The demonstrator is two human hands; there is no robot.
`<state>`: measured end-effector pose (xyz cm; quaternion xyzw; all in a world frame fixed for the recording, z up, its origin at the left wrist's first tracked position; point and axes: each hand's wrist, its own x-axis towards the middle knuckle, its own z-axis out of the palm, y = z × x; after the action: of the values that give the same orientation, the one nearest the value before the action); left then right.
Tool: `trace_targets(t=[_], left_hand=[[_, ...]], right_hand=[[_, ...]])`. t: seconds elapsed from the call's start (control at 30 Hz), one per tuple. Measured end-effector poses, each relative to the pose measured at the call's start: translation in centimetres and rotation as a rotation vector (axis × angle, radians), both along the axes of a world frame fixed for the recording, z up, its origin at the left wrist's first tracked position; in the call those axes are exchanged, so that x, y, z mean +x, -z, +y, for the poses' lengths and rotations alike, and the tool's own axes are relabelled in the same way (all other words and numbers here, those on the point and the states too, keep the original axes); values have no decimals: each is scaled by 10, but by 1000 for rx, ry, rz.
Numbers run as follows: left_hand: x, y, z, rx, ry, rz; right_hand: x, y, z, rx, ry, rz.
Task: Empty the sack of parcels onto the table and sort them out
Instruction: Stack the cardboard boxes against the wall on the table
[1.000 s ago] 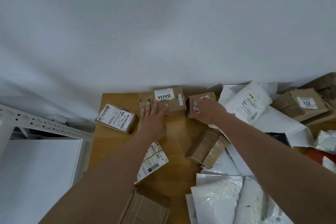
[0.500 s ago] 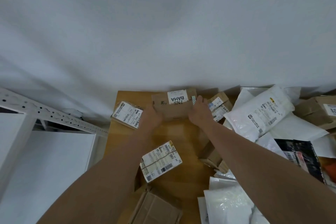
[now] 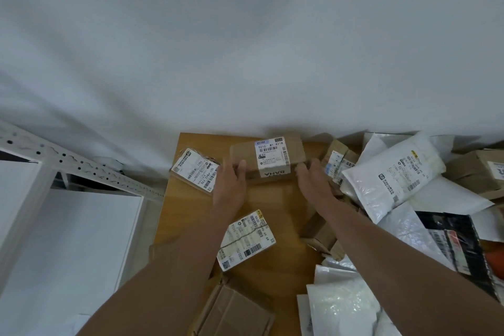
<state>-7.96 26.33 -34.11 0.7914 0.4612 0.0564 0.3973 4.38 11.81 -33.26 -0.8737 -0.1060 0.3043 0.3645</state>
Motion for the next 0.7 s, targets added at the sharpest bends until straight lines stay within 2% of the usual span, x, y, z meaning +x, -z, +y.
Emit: trace_targets(t=[0.1,0.23,0.4,0.57,0.7], left_hand=[[-1,5,0,23,16,57],[6,-4,4,-124,36,2],[9,-6,12,-94,122,40],[13,-5,12,-44,112,-1],[2,2,4,35,164,169]], right_hand=[[-3,-4,4,-8,24,52],[0,-2,5,-109,9,60],[0,9,8,72,124,119],[2,8,7,51,132,31],[-8,14,-4,-12,3,-32]])
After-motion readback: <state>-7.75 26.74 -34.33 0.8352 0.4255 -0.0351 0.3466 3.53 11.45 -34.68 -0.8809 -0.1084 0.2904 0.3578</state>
